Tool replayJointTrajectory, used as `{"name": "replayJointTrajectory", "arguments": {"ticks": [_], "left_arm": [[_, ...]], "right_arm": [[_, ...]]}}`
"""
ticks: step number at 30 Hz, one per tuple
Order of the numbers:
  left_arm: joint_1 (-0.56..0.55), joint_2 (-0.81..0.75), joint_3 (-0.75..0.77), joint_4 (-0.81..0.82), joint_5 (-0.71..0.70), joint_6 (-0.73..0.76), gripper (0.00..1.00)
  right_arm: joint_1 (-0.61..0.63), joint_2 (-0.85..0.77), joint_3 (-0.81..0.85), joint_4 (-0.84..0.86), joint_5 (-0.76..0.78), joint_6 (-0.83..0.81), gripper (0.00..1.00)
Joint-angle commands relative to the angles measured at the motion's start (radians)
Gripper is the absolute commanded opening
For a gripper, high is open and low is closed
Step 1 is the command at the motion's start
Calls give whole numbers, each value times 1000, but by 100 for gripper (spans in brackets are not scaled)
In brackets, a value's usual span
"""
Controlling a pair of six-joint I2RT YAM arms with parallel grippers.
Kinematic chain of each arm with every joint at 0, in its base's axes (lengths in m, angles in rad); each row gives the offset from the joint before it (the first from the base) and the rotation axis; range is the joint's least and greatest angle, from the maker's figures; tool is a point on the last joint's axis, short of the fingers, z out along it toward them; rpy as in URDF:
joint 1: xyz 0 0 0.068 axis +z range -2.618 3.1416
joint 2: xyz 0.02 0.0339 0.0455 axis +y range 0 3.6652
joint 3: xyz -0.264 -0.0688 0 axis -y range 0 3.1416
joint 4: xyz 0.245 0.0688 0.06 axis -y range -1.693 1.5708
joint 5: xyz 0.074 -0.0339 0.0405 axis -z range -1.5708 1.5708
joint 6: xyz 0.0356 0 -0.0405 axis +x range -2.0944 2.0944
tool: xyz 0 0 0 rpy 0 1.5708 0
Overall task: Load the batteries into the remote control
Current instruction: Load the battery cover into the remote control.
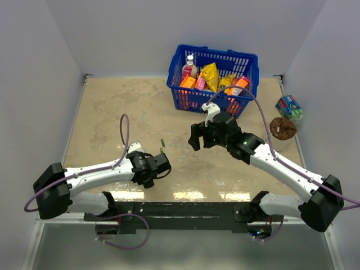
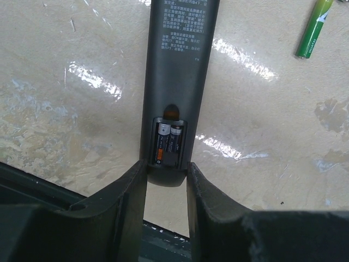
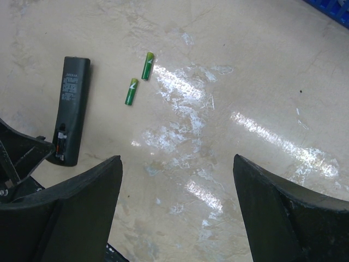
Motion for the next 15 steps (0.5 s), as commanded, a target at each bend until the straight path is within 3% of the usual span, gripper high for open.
{"name": "replayJointTrajectory", "arguments": {"ticks": [1, 15], "left_arm": [[-25, 2, 26, -55, -22, -65, 0], [-81, -26, 23, -84, -80, -170, 0]], "right_arm": [[7, -15, 10, 32, -6, -14, 85], [7, -15, 11, 35, -27, -16, 85]]}}
